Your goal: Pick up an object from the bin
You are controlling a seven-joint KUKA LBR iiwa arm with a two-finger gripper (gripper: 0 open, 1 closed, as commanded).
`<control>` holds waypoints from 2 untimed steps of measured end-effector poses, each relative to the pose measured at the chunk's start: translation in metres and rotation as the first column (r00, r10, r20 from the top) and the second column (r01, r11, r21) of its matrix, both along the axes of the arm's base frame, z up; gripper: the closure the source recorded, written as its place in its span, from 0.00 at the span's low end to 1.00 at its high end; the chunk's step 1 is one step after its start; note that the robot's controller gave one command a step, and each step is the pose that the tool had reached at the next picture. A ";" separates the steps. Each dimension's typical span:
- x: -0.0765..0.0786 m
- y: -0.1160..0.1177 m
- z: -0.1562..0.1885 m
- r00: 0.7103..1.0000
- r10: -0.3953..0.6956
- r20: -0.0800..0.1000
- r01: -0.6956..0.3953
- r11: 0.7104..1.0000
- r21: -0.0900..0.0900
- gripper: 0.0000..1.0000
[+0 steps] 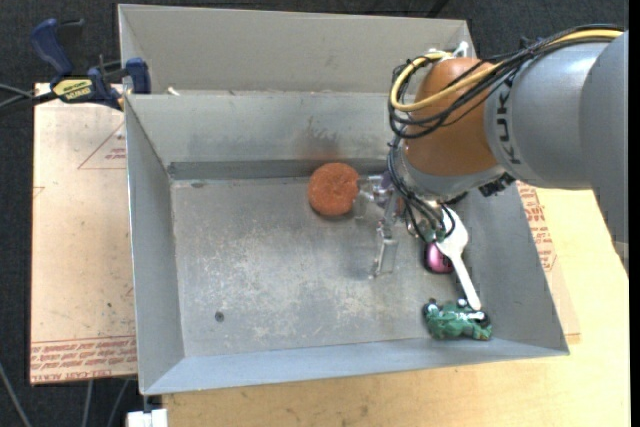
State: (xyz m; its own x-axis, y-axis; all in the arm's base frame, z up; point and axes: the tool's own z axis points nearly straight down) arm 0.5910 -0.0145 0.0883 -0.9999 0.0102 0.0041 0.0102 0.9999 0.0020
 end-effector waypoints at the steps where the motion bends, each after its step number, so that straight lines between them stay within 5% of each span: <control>1: 0.028 0.025 0.001 0.976 0.220 0.011 -0.219 0.976 -0.004 0.00; 2: 0.040 0.010 0.005 0.967 0.256 0.007 -0.256 0.967 0.002 0.00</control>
Offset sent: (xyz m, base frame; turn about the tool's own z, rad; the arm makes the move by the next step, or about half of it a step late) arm 0.0541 -0.0251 0.0092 -0.0814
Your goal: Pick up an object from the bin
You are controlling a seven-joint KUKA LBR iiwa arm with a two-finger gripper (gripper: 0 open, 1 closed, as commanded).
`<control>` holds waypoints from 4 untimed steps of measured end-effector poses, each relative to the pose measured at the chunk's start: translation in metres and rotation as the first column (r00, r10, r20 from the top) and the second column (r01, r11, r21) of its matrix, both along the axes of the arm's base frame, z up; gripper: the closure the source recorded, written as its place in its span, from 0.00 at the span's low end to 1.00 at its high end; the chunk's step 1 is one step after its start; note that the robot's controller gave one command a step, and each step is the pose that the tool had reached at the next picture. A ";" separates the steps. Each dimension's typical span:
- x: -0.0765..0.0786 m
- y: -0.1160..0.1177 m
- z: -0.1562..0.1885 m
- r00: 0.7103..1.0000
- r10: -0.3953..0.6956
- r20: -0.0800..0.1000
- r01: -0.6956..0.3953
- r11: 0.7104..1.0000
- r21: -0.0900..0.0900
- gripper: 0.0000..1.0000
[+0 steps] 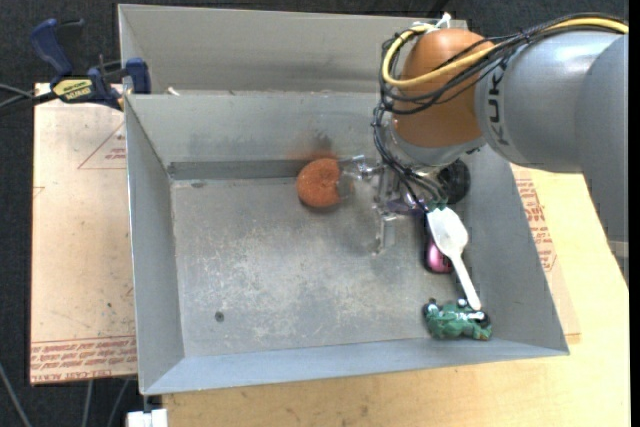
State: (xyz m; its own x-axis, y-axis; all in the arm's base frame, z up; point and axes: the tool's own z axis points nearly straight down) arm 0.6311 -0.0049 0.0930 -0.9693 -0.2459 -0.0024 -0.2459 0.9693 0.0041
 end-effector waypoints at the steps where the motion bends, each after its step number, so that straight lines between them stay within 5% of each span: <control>1: -0.004 0.027 -0.004 0.981 -0.196 0.004 0.196 0.981 -0.006 0.00; 2: -0.029 0.051 0.031 0.987 -0.161 -0.009 0.161 0.987 0.000 0.00; 3: -0.020 0.047 0.058 1.000 -0.019 0.015 0.019 1.000 -0.002 0.00; 4: -0.012 0.051 0.022 1.000 0.011 0.003 -0.011 1.000 -0.001 0.00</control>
Offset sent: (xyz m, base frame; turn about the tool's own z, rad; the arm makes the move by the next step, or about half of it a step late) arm -0.0492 0.0411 0.0921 0.0328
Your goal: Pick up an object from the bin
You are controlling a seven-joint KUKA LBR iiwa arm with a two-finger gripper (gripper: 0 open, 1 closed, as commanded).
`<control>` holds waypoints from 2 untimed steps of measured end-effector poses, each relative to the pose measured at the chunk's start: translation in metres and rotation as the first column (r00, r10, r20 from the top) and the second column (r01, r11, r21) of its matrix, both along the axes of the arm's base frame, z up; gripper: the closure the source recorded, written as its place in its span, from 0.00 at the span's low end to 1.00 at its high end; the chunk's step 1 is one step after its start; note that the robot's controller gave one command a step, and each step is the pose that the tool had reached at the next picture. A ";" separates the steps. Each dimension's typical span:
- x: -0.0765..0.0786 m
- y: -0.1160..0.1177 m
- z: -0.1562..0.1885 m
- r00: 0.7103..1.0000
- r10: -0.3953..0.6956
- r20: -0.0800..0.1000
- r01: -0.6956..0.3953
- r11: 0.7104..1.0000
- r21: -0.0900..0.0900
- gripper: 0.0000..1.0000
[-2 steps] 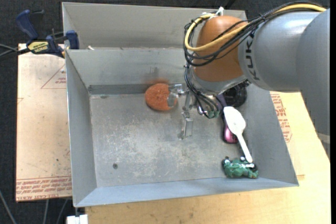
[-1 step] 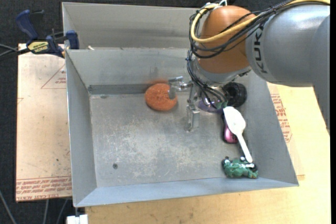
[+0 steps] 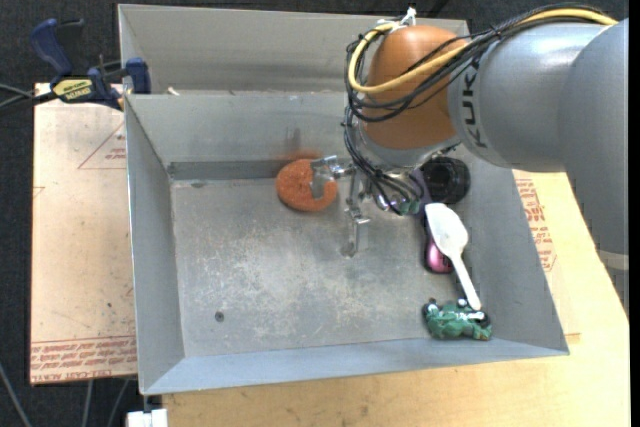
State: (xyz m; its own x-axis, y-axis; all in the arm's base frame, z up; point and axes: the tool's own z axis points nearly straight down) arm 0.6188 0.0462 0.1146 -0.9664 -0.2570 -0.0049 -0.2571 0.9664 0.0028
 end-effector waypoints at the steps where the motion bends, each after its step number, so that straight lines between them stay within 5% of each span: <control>1: 0.012 0.012 -0.017 0.965 -0.261 0.003 0.261 0.965 0.003 0.00; 2: 0.039 0.028 -0.041 0.999 0.043 0.009 -0.043 0.999 0.001 1.00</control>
Offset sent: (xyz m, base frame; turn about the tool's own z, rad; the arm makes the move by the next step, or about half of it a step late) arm 0.0360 0.0280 -0.0446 -0.0458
